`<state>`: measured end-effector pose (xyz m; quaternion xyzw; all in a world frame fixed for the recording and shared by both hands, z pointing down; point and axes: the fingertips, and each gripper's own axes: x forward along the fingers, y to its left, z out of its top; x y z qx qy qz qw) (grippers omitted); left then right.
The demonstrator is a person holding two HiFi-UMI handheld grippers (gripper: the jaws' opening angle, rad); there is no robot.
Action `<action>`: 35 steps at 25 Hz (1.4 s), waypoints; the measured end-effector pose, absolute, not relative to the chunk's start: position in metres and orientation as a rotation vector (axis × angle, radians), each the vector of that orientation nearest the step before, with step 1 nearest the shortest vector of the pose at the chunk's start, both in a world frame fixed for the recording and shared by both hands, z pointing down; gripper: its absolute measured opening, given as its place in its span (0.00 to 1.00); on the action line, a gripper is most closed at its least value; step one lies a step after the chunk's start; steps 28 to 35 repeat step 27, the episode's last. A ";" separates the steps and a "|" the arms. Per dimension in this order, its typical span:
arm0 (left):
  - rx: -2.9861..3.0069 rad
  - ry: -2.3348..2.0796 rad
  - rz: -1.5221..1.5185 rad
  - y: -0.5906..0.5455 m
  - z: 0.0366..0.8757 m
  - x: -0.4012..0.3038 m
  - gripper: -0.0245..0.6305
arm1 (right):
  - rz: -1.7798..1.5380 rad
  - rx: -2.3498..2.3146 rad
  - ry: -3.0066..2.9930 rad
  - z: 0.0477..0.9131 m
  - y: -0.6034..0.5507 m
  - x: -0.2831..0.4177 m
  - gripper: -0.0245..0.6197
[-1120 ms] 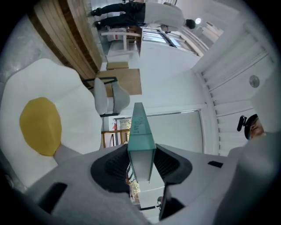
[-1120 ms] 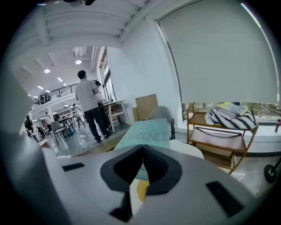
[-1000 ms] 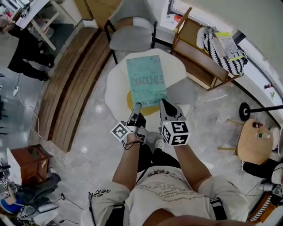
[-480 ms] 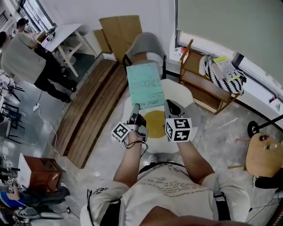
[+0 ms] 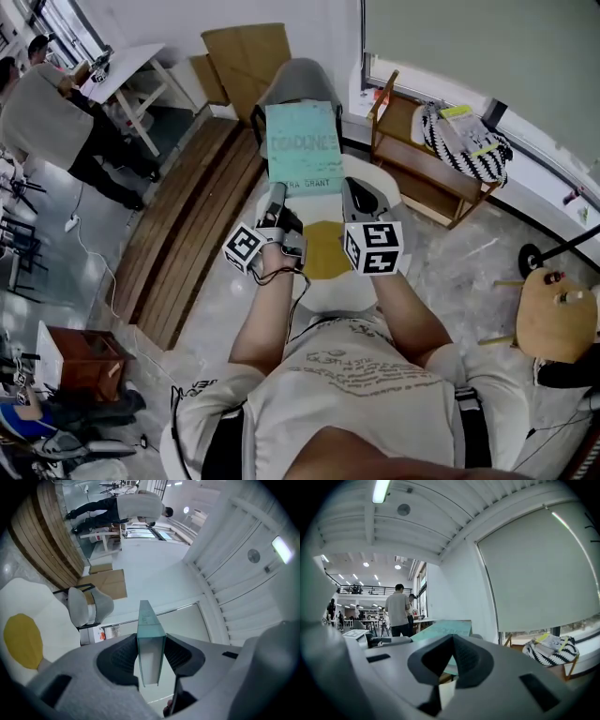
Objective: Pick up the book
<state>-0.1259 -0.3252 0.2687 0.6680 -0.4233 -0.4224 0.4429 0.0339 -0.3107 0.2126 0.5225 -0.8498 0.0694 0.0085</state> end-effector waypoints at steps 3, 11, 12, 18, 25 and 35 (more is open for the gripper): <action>1.648 -1.043 -1.056 -0.324 0.269 -0.125 0.32 | 0.204 1.643 -2.669 0.210 -0.308 0.035 0.08; 1.619 -1.016 -1.092 -0.321 0.267 -0.127 0.32 | 0.248 1.648 -2.664 0.213 -0.304 0.037 0.08; 1.618 -1.009 -1.093 -0.322 0.267 -0.127 0.32 | 0.249 1.654 -2.657 0.214 -0.305 0.038 0.08; 1.605 -0.981 -1.099 -0.322 0.268 -0.126 0.31 | 0.252 1.675 -2.626 0.220 -0.305 0.043 0.08; 1.561 -0.934 -1.129 -0.321 0.274 -0.124 0.31 | 0.234 1.676 -2.630 0.217 -0.301 0.044 0.08; 1.558 -0.930 -1.132 -0.321 0.274 -0.124 0.32 | 0.229 1.674 -2.630 0.218 -0.300 0.044 0.08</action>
